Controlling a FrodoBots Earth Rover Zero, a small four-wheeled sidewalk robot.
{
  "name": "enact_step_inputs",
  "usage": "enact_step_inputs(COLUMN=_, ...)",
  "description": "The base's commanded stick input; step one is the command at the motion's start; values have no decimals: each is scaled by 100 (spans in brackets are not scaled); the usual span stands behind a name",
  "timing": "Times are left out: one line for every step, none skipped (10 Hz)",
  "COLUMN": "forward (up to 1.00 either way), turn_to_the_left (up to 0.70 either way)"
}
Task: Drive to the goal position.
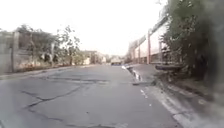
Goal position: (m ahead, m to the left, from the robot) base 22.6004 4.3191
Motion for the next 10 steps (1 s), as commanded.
enact_step_inputs(forward=100, turn_to_the_left=4)
enact_step_inputs(forward=100, turn_to_the_left=4)
enact_step_inputs(forward=100, turn_to_the_left=4)
enact_step_inputs(forward=100, turn_to_the_left=4)
enact_step_inputs(forward=100, turn_to_the_left=4)
enact_step_inputs(forward=100, turn_to_the_left=4)
enact_step_inputs(forward=100, turn_to_the_left=4)
enact_step_inputs(forward=100, turn_to_the_left=4)
enact_step_inputs(forward=100, turn_to_the_left=4)
enact_step_inputs(forward=100, turn_to_the_left=4)
